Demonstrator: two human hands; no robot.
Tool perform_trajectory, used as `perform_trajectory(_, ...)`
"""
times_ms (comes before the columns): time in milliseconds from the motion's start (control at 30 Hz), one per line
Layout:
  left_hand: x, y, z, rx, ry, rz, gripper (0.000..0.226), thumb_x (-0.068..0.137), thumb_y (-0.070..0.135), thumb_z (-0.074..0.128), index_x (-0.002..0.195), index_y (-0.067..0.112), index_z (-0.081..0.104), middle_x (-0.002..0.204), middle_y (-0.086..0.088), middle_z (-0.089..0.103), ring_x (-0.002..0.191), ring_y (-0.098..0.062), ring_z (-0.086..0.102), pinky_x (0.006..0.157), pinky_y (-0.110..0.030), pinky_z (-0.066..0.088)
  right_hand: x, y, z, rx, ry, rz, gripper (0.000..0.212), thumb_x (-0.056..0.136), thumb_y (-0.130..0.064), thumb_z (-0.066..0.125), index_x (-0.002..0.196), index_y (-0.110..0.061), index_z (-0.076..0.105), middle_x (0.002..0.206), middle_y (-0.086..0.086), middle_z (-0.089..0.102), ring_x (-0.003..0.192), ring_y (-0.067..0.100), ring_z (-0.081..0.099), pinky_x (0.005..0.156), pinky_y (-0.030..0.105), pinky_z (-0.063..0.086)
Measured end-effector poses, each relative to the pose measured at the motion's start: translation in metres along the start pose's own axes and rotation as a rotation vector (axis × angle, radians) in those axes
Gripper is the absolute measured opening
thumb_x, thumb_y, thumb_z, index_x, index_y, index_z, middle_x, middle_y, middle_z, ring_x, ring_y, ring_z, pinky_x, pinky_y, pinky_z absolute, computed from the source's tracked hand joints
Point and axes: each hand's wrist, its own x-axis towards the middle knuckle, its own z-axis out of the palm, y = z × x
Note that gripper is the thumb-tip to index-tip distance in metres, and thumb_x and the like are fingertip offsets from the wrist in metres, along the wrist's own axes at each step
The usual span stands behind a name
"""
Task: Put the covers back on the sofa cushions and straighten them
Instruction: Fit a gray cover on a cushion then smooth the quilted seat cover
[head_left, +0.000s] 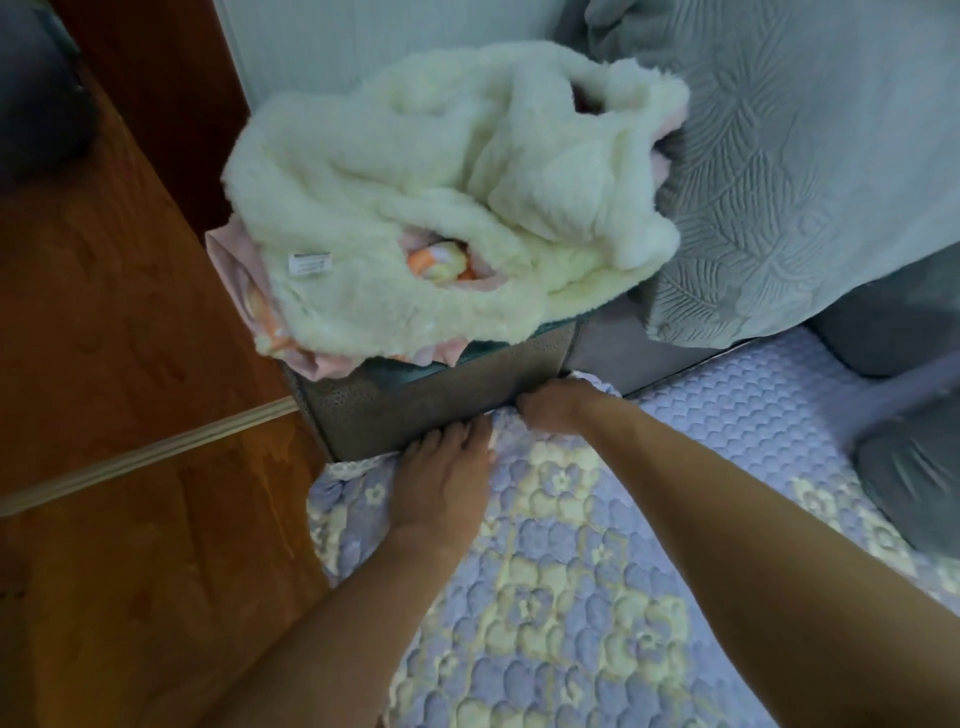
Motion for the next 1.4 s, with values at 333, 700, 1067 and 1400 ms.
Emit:
perform_trajectory(333, 0.047, 0.024, -0.027, -0.164, -0.459, -0.110, 0.065, 0.095, 0.057, 0.028, 0.148, 0.019, 0.035, 0.152, -0.012, 0.038, 0.137, -0.037, 0.037, 0.111, -0.054, 0.029, -0.019, -0.014, 0.012, -0.158, 0.372, -0.130, 0.031, 0.098, -0.024, 0.047, 0.122, -0.016, 0.064, 0.118, 0.011, 0.066, 0.109, 0.030, 0.063, 0.082, 0.036, 0.047)
perform_trajectory(700, -0.097, -0.098, 0.027, -0.868, 0.275, -0.465, 0.042, 0.104, 0.037, 0.043, 0.144, 0.024, 0.048, 0.143, 0.004, 0.048, 0.127, -0.007, 0.044, 0.100, -0.021, 0.031, -0.014, -0.044, 0.024, -0.004, 0.207, -0.039, 0.071, 0.090, -0.060, 0.016, 0.130, -0.021, 0.059, 0.143, 0.012, 0.050, 0.137, 0.037, 0.034, 0.115, 0.054, 0.018)
perform_trajectory(1067, -0.035, -0.134, 0.015, -1.147, -0.069, -0.596, 0.024, 0.097, 0.030, 0.058, 0.093, 0.009, 0.069, 0.085, 0.000, 0.060, 0.081, -0.016, 0.057, 0.070, -0.029, 0.044, -0.010, -0.049, 0.062, 0.000, 0.537, -0.008, 0.050, 0.098, -0.042, 0.021, 0.117, -0.018, 0.060, 0.127, 0.011, 0.056, 0.127, 0.037, 0.039, 0.114, 0.061, 0.016)
perform_trajectory(1400, 0.014, -0.147, 0.041, -1.284, -0.275, -0.924, 0.023, 0.088, 0.012, 0.049, 0.097, -0.002, 0.064, 0.108, -0.025, 0.066, 0.103, -0.036, 0.063, 0.095, -0.044, 0.053, -0.010, -0.054, 0.037, 0.068, 0.322, 0.064, 0.059, 0.094, -0.050, 0.020, 0.132, -0.025, 0.058, 0.145, 0.005, 0.047, 0.137, 0.036, 0.030, 0.116, 0.058, 0.013)
